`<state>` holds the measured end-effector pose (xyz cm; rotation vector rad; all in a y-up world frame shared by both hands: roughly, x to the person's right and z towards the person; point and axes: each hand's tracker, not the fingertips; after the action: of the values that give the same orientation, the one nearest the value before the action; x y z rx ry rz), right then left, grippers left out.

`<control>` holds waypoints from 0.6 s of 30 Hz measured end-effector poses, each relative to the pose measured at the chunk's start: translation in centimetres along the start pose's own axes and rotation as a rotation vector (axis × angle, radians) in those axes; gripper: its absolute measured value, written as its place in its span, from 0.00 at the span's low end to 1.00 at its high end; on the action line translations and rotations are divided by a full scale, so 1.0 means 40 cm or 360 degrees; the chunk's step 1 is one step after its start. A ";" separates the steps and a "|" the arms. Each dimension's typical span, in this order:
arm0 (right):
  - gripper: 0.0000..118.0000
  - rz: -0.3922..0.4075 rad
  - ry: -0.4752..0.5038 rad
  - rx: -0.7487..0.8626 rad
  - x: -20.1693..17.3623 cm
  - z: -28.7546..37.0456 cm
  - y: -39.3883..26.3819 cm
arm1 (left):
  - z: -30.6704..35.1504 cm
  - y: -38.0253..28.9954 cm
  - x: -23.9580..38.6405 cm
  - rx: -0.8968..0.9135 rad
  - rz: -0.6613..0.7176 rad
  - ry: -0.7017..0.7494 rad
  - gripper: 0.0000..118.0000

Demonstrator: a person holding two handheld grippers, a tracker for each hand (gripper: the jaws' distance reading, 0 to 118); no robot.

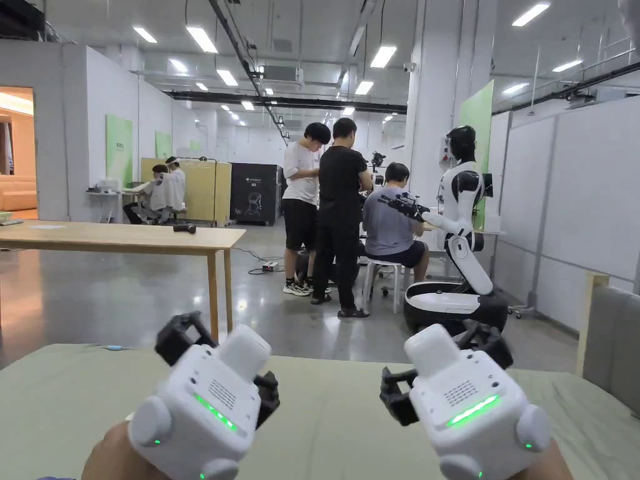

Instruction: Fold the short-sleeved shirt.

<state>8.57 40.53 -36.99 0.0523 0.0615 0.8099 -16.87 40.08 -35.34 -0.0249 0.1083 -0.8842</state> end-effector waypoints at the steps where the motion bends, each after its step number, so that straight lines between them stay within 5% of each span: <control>1: 1.00 0.0220 0.0030 0.0022 -0.026 0.001 -0.003 | 0.002 0.001 0.030 0.0011 -0.0239 -0.0004 1.00; 6: 1.00 0.1799 0.0151 0.0186 -0.193 0.020 -0.118 | 0.001 -0.061 0.191 0.0034 -0.1367 -0.0034 1.00; 7: 1.00 0.2021 0.0188 0.0157 -0.211 0.015 -0.152 | 0.004 -0.080 0.214 0.0042 -0.1487 -0.0041 1.00; 9: 1.00 0.2060 0.0246 -0.0007 -0.222 0.003 -0.191 | 0.015 -0.109 0.230 0.0060 -0.1450 -0.0045 1.00; 11: 1.00 0.1651 0.0211 -0.0075 -0.203 -0.008 -0.171 | 0.022 -0.102 0.211 0.0005 -0.1080 -0.0117 1.00; 14: 1.00 0.0713 0.0147 -0.0213 -0.112 -0.029 -0.092 | 0.003 -0.069 0.104 -0.0120 -0.0138 -0.0223 1.00; 18: 1.00 -0.0894 0.0236 -0.0207 0.070 -0.029 -0.031 | -0.015 -0.072 -0.082 -0.0092 0.1347 -0.0362 1.00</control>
<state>11.29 41.74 -38.32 -0.1439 0.1559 0.2532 -21.22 40.78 -35.48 -0.1236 -0.0703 -0.0289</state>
